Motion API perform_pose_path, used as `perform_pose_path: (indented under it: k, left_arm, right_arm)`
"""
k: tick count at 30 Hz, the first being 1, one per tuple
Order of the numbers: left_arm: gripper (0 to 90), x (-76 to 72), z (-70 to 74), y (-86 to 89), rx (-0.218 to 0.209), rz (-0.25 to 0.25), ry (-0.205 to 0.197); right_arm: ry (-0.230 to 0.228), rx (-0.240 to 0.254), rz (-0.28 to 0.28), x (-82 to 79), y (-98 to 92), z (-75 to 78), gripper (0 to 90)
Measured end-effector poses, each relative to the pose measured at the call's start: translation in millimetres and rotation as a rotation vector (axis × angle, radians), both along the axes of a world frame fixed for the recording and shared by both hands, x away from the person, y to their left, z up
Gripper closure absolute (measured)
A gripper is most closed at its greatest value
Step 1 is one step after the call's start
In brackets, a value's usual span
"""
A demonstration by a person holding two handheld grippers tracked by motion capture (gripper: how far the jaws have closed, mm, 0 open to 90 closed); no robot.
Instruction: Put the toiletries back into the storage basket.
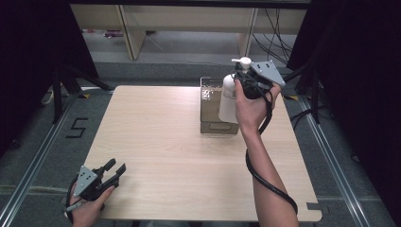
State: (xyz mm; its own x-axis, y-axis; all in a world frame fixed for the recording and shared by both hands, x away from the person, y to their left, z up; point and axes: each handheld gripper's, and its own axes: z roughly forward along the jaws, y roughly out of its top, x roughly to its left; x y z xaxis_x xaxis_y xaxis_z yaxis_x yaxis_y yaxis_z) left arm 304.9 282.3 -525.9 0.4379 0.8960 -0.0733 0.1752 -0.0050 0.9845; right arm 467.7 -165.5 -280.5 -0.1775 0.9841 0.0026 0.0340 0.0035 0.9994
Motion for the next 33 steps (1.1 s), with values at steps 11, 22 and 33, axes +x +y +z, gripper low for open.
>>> perform_pose_path:
  k: [11,22,33]
  left_arm:
    - [50.8,-0.1,0.4,0.6,0.006,0.002,0.007]
    - [50.8,-0.7,0.5,0.8,0.006,0.004,0.011]
    - [50.8,-0.2,0.0,0.5,-0.002,0.000,0.001]
  right_arm:
    - [0.012,0.002,0.005,14.7,1.7,2.2,60.3]
    - [0.033,-0.013,0.023,27.3,7.6,-5.3,60.3]
    - [0.041,-0.022,0.032,35.4,9.5,-13.4,60.3]
